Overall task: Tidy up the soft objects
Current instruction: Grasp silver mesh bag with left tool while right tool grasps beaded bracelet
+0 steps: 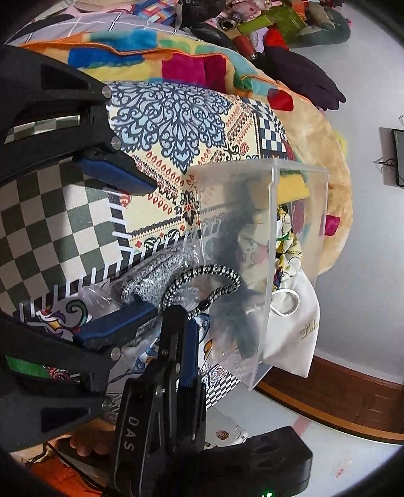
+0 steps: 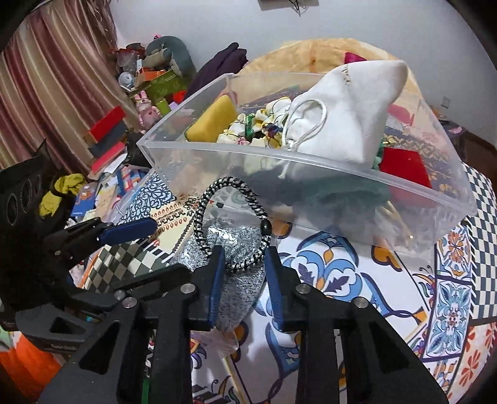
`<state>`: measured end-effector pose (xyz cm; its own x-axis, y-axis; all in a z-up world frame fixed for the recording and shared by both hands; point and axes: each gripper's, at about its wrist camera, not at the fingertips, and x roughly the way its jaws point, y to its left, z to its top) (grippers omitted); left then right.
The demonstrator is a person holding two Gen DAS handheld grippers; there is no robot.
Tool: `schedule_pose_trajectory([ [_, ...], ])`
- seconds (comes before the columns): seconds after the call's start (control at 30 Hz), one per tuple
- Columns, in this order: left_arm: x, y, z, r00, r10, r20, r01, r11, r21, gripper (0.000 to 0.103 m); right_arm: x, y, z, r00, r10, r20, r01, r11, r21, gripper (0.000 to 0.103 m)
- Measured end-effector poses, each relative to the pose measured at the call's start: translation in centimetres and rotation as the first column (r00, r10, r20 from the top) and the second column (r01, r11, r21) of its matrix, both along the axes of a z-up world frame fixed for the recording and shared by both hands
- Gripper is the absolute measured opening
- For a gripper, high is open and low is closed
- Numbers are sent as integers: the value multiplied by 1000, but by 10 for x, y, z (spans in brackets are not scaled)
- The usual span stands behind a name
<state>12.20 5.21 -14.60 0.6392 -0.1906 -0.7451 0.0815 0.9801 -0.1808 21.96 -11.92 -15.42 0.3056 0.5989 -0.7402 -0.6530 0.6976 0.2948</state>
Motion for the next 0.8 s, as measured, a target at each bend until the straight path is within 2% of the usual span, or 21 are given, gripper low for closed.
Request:
schedule_pose_trajectory([
  [0.07, 1, 0, -1, 1000, -2, -1, 2, 1000, 0, 72, -2, 1, 1, 1000, 3, 15, -3, 1000, -4, 21],
  [0.13, 1, -2, -2, 1000, -10, -8, 10, 1000, -4, 72, -3, 4, 2, 999, 0, 33, 1, 1000, -19, 7],
  [0.37, 5, -14, -3, 1000, -16, -9, 16, 1000, 3, 71, -15, -2, 14, 989, -20, 144, 27, 999, -45, 6],
  [0.63, 16, -29, -3, 998, -65, -21, 64, 997, -51, 47, -19, -27, 32, 969, -70, 238, 82, 996, -42, 6],
  [0.8, 21, -31, -4, 995, -92, -25, 88, 990, -114, 26, -23, -42, 43, 955, -102, 280, 114, 993, -27, 6],
])
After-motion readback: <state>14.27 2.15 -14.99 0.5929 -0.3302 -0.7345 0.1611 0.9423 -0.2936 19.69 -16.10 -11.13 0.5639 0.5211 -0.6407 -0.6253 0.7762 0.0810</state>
